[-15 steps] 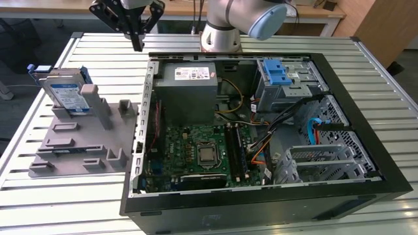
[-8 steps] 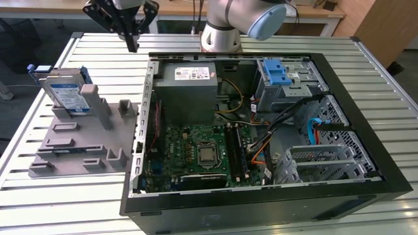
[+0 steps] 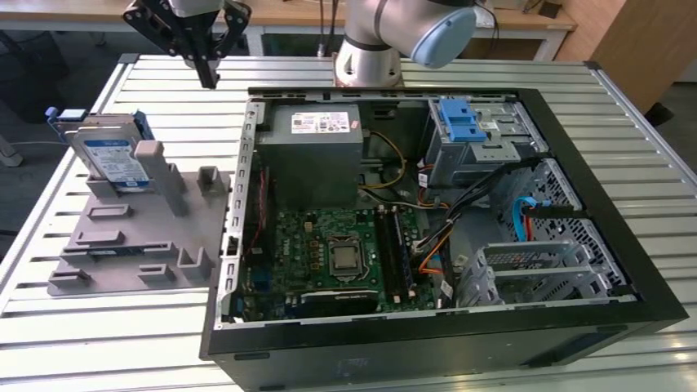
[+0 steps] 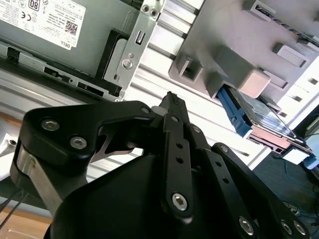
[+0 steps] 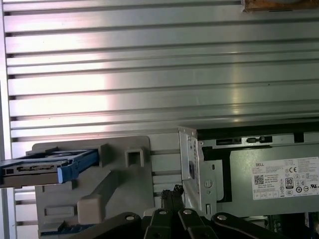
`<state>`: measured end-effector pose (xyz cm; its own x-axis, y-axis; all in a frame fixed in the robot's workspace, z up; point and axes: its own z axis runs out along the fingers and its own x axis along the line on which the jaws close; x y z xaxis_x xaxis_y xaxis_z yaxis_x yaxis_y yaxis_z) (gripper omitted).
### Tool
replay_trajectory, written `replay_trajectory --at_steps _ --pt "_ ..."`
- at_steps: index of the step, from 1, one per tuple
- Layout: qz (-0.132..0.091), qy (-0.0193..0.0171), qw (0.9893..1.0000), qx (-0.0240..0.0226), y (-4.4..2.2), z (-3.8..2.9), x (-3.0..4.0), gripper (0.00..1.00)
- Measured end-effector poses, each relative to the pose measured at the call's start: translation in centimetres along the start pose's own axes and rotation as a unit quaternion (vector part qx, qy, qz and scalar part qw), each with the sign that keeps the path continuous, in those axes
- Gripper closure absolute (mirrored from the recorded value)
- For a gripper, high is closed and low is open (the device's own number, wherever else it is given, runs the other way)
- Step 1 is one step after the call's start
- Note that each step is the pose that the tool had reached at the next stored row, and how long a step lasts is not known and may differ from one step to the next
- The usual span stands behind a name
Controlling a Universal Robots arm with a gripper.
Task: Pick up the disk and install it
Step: 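Reach for the disk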
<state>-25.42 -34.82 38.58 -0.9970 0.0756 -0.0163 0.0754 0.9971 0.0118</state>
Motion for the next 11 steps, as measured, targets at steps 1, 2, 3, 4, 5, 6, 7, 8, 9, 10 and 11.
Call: replay_trajectory --at_steps 1,2,3,4,5,6,7,8,9,10,11 --pt "0.000 0.0004 1.0000 0.0000 -0.01 0.01 0.18 0.89" --pt "0.000 0.0007 1.0000 0.0000 -0.03 0.02 0.37 0.89" --pt "0.000 0.0011 1.0000 0.0000 -0.04 0.04 0.57 0.89" --pt "0.000 0.0014 1.0000 0.0001 -0.06 0.05 0.77 0.89" --pt "0.000 0.0018 1.0000 0.0001 -0.07 0.06 0.97 0.89" --pt "0.000 0.0022 1.0000 0.0002 -0.09 0.06 1.18 0.89" --pt "0.000 0.0026 1.0000 0.0002 -0.10 0.08 1.37 0.89" --pt "0.000 0.0030 1.0000 0.0002 -0.12 0.09 1.57 0.89" --pt "0.000 0.0034 1.0000 0.0002 -0.13 0.10 1.76 0.89" --pt "0.000 0.0037 1.0000 0.0002 -0.14 0.12 1.95 0.89" --pt "0.000 0.0041 1.0000 0.0003 -0.16 0.13 2.14 0.89"
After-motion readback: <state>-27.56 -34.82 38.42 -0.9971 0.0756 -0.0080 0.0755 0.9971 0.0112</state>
